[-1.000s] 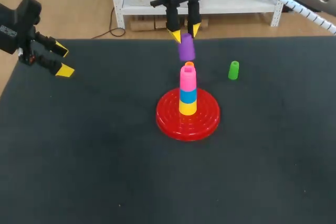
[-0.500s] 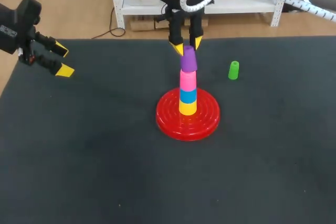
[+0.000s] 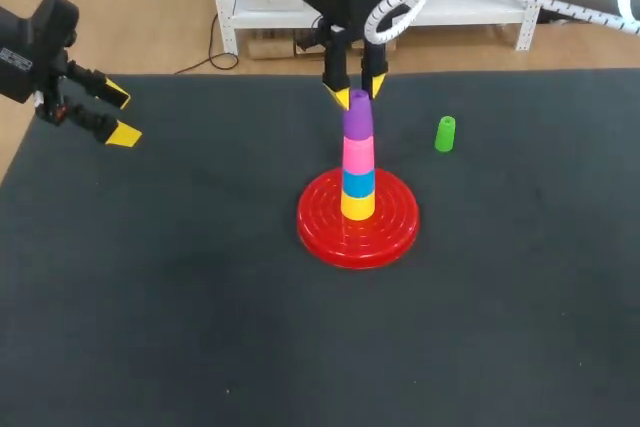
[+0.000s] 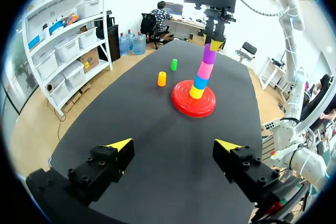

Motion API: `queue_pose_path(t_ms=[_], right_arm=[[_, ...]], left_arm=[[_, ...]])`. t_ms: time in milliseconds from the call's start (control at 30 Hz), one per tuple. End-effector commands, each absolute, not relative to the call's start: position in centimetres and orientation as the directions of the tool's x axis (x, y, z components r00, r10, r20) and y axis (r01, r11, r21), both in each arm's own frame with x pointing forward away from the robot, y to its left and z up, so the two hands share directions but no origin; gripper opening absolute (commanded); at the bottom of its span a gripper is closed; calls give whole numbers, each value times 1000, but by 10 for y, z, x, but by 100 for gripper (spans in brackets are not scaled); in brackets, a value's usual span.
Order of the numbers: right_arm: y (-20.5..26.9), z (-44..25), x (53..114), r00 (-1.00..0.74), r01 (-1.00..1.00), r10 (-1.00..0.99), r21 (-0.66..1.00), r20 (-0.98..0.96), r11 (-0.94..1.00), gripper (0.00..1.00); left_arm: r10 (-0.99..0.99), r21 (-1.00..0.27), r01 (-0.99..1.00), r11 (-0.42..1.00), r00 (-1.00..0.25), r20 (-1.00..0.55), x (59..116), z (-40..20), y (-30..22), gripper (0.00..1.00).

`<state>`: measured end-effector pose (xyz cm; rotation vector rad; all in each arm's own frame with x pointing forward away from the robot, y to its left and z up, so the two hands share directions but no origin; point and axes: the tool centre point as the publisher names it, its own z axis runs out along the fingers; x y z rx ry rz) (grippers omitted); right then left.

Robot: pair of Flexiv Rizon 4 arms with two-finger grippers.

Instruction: Pick up and stack the cylinders on the red base in this order: pink,purple,orange,green

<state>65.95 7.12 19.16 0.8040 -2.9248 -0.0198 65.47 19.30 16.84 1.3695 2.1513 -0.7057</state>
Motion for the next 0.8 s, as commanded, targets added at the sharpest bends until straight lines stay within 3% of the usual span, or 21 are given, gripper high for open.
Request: queue_pose_path(t_ms=[33,800], right_arm=[[67,191,655,-863,-505,-504,43,-41,862,0],[67,181,647,-857,-516,-516,24,-8,856,0]], left_arm=[[663,-160,918,363,-375,-648,654,168,193,100],[663,-160,918,363,-375,-648,654,168,193,100]])
